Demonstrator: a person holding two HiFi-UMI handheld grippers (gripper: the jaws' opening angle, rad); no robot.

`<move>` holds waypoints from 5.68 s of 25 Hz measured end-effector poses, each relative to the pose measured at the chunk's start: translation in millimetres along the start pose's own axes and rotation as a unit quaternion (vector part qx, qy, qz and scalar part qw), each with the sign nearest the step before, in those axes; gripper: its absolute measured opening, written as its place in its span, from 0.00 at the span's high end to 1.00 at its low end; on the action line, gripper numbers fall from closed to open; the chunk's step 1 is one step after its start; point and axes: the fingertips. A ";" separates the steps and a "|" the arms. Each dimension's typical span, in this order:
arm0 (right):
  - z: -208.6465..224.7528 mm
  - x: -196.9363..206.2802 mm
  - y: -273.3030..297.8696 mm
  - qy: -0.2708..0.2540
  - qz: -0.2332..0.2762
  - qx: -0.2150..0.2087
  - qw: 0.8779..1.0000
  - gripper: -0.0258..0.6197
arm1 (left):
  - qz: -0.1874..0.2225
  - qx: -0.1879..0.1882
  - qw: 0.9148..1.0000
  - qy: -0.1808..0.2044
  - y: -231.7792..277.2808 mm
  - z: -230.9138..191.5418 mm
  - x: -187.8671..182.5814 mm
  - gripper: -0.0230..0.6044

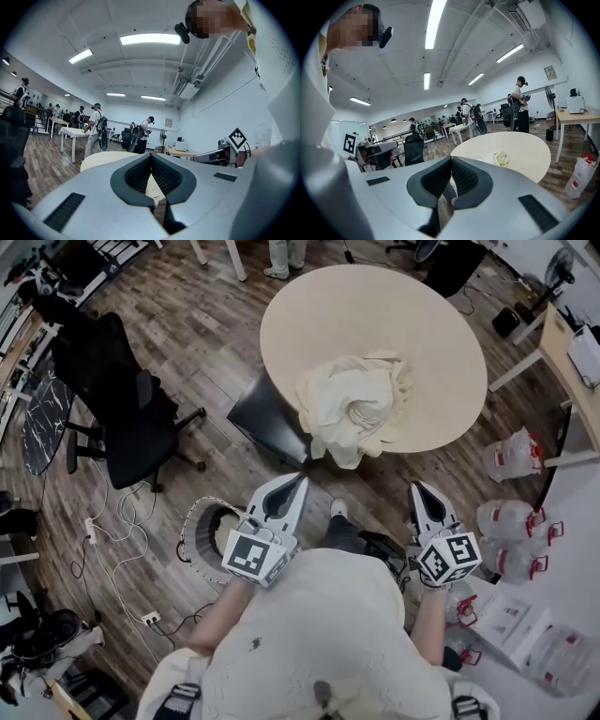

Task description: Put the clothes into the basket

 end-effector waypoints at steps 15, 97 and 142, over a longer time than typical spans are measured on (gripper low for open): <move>113.7 -48.3 107.8 -0.041 -0.055 -0.038 0.997 0.95 | 0.010 -0.056 0.998 -0.017 97.6 -22.3 -27.3 0.93; 292.5 124.3 390.7 -0.012 -0.370 0.051 0.927 0.85 | -0.018 -0.227 0.971 -0.074 153.8 -65.2 18.1 0.93; 210.6 -66.5 272.4 -0.088 -0.041 -0.002 0.995 0.85 | 0.010 -0.172 0.984 -0.052 128.7 -13.9 17.9 0.93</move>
Point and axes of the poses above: the fingertips, and each gripper's own axes: y forward along the fingers, z to its right, x out of its underside, and after that the axes turned 11 degrees about -z, right-handed
